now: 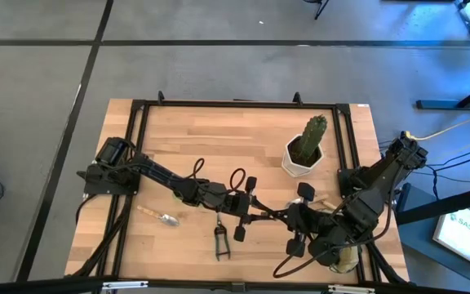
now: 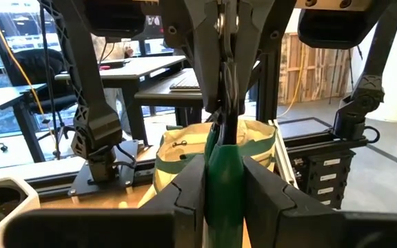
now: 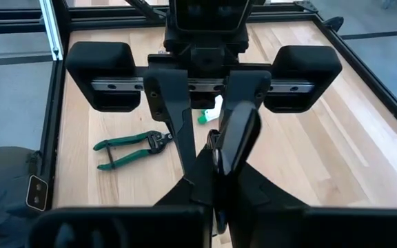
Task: Pick & Place Garden tools in Gardening bag
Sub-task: Put the top grafting pruner into the side pocket of the white bag
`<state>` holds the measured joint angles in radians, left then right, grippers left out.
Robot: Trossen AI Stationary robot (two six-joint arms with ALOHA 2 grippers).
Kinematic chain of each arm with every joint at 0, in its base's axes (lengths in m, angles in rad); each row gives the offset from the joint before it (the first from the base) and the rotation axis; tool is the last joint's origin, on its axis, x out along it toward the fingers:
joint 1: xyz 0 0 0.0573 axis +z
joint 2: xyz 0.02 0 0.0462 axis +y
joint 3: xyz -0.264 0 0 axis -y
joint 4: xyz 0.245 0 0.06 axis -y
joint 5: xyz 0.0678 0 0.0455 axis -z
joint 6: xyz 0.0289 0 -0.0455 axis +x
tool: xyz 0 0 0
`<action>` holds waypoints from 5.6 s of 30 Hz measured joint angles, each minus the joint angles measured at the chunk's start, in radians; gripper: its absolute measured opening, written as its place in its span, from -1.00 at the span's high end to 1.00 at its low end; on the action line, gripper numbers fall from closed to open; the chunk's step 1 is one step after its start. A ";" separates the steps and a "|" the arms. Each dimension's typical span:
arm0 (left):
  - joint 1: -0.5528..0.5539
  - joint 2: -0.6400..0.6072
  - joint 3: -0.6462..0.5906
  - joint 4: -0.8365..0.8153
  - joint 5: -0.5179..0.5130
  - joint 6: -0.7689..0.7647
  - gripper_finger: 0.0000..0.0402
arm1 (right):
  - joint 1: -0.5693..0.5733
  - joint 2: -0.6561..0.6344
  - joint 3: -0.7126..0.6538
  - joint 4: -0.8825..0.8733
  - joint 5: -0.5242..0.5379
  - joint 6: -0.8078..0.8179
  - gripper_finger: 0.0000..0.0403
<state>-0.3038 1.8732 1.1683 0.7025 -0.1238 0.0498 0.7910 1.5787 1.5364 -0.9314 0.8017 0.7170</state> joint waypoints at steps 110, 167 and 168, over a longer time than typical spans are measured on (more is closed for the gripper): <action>0.105 0.358 0.153 0.726 1.139 -0.601 0.71 | 0.055 -0.336 -0.980 1.695 -0.471 -0.626 0.28; 0.135 0.504 0.472 0.489 1.008 -0.580 0.71 | 0.035 -0.330 -0.968 1.689 -0.418 -0.323 0.28; 0.135 0.504 0.472 0.487 1.000 -0.590 0.71 | 0.035 -0.330 -0.968 1.684 -0.412 -0.313 0.28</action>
<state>-0.1684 2.3772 1.6402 1.1898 0.8766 -0.5398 0.8262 1.2488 0.5686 0.7524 0.3901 0.4036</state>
